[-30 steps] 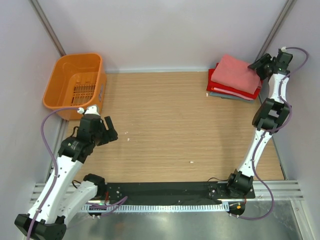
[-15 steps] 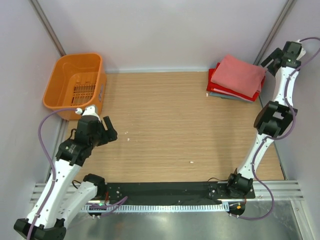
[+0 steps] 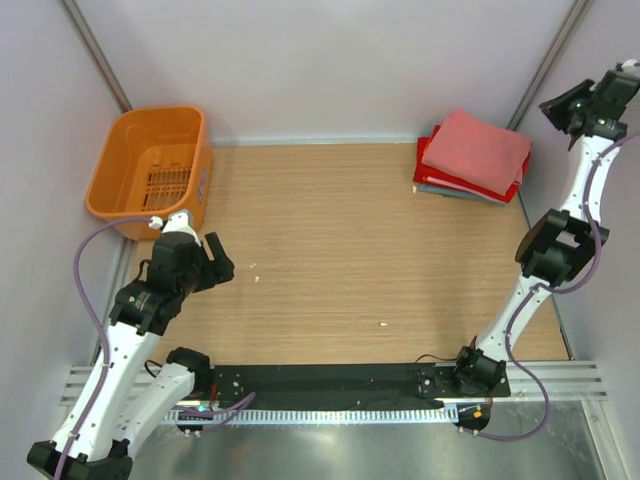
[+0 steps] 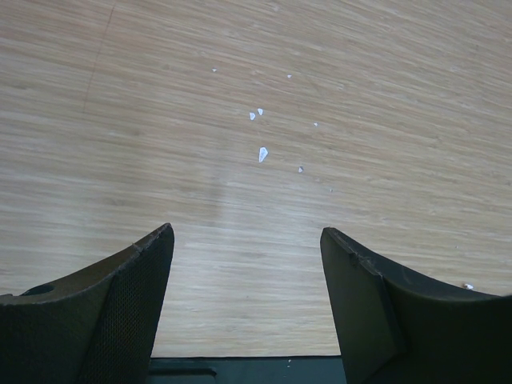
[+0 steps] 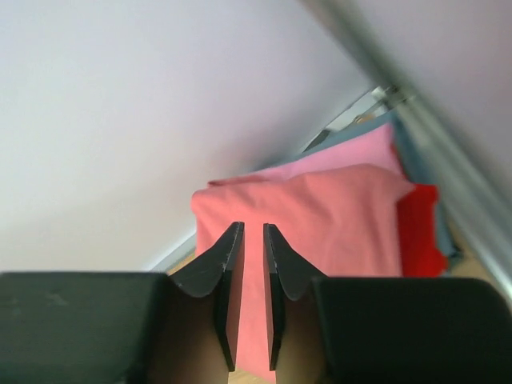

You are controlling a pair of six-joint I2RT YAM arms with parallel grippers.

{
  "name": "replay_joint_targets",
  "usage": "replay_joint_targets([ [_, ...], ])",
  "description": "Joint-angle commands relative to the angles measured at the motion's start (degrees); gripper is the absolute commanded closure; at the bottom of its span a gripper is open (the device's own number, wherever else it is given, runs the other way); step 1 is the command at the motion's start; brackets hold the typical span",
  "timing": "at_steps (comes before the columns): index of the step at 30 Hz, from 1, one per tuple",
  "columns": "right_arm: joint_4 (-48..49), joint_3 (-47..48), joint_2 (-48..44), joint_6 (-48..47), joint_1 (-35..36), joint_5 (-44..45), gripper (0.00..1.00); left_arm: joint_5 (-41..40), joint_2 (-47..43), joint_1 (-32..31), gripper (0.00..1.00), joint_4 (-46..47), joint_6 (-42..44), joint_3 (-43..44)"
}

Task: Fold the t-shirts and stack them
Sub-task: Neatly place the folded tshirt to the corner, then reset both grippers

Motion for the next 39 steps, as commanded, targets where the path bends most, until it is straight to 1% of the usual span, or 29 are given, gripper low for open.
replay_joint_targets([
  [1, 3.18, 1.51, 9.55, 7.25, -0.03, -10.87, 0.79, -0.15, -0.26, 0.0, 0.25, 2.23, 0.65, 0.41],
  [3, 2.66, 4.67, 12.45, 7.26, 0.58, -11.41, 0.79, -0.15, 0.0, 0.0, 0.25, 2.23, 0.65, 0.49],
  [5, 2.57, 4.69, 14.39, 6.56, 0.67, -10.45, 0.79, -0.15, 0.62, 0.0, 0.25, 2.23, 0.65, 0.49],
  [7, 3.1, 1.54, 14.04, 5.68, 0.5, -8.61, 0.79, -0.24, 0.79, 0.0, 0.25, 2.14, 0.65, 0.58],
  [11, 5.29, -6.11, 11.5, 4.53, -0.99, -1.76, 0.8, -0.24, 1.41, 0.0, 0.25, 1.97, 0.65, 0.67],
  [12, 5.73, -8.47, 10.97, 4.71, -1.43, -1.13, 0.8, -0.24, 1.58, 0.0, 0.25, 1.97, 0.65, 0.58],
  [15, 6.52, -11.65, 9.21, 4.8, -3.37, 0.19, 0.78, -0.15, 1.94, 0.0, 0.25, 1.97, 0.65, 0.67],
  [18, 6.96, -13.33, 7.1, 5.15, -5.39, 0.1, 0.67, -0.06, 2.03, 0.09, 0.25, 1.88, 0.65, 0.76],
  [19, 6.27, -13.59, 6.4, 5.24, -5.83, 0.1, 0.57, -0.06, 2.11, 0.09, 0.25, 1.88, 0.65, 0.76],
  [21, 4.78, -13.33, 4.47, 4.89, -6.97, 2.19, 0.48, -0.15, 2.29, 0.0, 0.25, 1.88, 0.65, 0.84],
  [22, 3.55, -13.24, 3.68, 4.36, -7.24, 3.0, 0.41, -0.15, 2.38, 0.09, 0.25, 1.88, 0.65, 0.85],
  [24, 2.4, -13.16, 0.35, 3.57, -7.59, 4.84, 0.36, -0.24, 2.29, 0.09, 0.26, 1.79, 0.65, 0.85],
  [25, 1.09, -12.81, -0.98, 2.61, -7.59, 7.29, 0.33, -0.24, 2.2, 0.09, 0.26, 1.79, 0.65, 0.85],
  [30, 0.46, -13.24, -9.85, 1.81, -6.72, 9.86, 0.28, -0.06, 2.03, 0.09, 0.26, 1.79, 0.65, 0.85],
  [34, -1.29, -16.13, -17.75, 1.28, -4.7, 7.84, 0.25, 0.11, 1.67, 0.18, 0.26, 1.88, 0.65, 0.85],
  [36, -1.91, -21.66, -20.57, 0.15, -3.03, 7.05, 0.25, 0.37, 1.59, 0.53, 0.26, 1.88, 0.83, 0.85],
  [37, -2.26, -24.12, -24.33, -0.47, -0.32, 7.74, 0.25, 0.64, 1.59, 0.62, 0.26, 1.88, 0.83, 0.85],
  [38, -2.18, -29.19, -26.19, -0.91, 1.36, 10.1, 0.25, 0.73, 1.59, 0.79, 0.26, 1.97, 0.91, 0.93],
  [39, -1.83, -31.59, -28.48, -2.83, 3.55, 11.51, 0.25, 0.81, 1.24, 0.79, 0.26, 1.97, 0.92, 0.85],
])
